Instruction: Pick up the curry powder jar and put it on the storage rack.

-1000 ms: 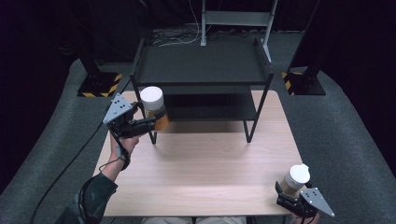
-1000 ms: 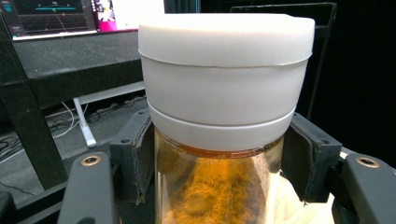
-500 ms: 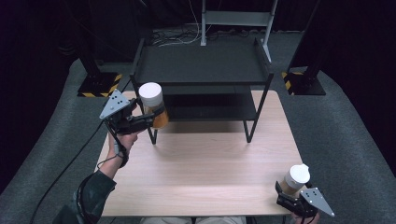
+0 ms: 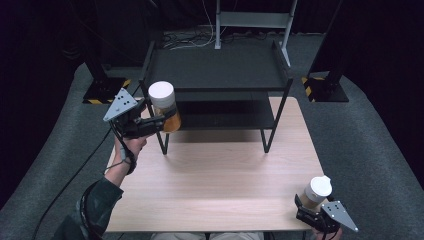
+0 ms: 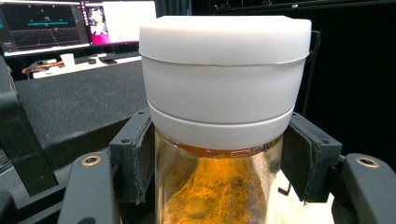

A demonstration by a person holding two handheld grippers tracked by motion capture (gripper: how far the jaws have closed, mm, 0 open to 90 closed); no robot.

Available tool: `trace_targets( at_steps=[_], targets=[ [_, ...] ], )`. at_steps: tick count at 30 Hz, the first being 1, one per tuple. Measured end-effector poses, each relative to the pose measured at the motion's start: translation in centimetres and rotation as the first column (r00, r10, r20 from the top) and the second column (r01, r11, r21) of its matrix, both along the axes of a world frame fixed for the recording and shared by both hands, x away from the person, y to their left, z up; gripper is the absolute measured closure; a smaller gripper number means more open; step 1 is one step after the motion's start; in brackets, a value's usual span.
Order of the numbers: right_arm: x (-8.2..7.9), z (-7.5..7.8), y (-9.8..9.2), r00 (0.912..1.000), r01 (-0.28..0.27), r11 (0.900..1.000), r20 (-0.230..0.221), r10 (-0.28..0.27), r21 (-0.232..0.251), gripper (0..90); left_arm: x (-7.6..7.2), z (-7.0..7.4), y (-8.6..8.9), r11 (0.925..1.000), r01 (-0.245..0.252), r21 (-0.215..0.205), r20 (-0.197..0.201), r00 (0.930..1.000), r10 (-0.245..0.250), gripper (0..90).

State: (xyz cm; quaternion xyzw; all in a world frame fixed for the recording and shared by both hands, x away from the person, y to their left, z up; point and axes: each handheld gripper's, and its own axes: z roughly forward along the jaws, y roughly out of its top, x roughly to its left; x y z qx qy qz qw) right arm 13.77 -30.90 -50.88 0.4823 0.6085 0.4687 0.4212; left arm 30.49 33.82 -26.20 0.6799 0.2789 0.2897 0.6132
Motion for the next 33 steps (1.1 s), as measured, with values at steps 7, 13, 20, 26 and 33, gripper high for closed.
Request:
trace_targets(
  at_steps=[7,13,20,26,33],
  targets=[
    [0.0,0.0,0.0,1.0,-0.001,1.0,0.0,0.001,-0.001,0.1,0.3,0.6,0.0,0.9999,0.015,-0.009,0.007,0.9999,-0.015,33.8],
    [0.0,0.0,0.0,1.0,0.0,1.0,-0.001,0.0,-0.001,0.1,0.5,1.1,0.1,0.9996,0.023,-0.014,0.009,0.9997,-0.023,33.8],
    [0.0,0.0,0.0,1.0,-0.002,1.0,-0.001,0.002,-0.002,0.1,0.7,1.6,0.2,0.9991,0.039,-0.017,0.018,0.9991,-0.038,33.8],
    [0.0,0.0,0.0,1.0,-0.002,1.0,-0.003,0.002,-0.001,0.1,0.9,2.4,0.2,0.9988,0.045,-0.021,0.028,0.9986,-0.044,33.8],
    [0.0,0.0,-0.1,1.0,-0.003,1.0,-0.002,0.003,-0.001,0.2,0.9,3.3,-0.1,0.9986,0.049,-0.018,0.047,0.9977,-0.048,33.9]
  ],
)
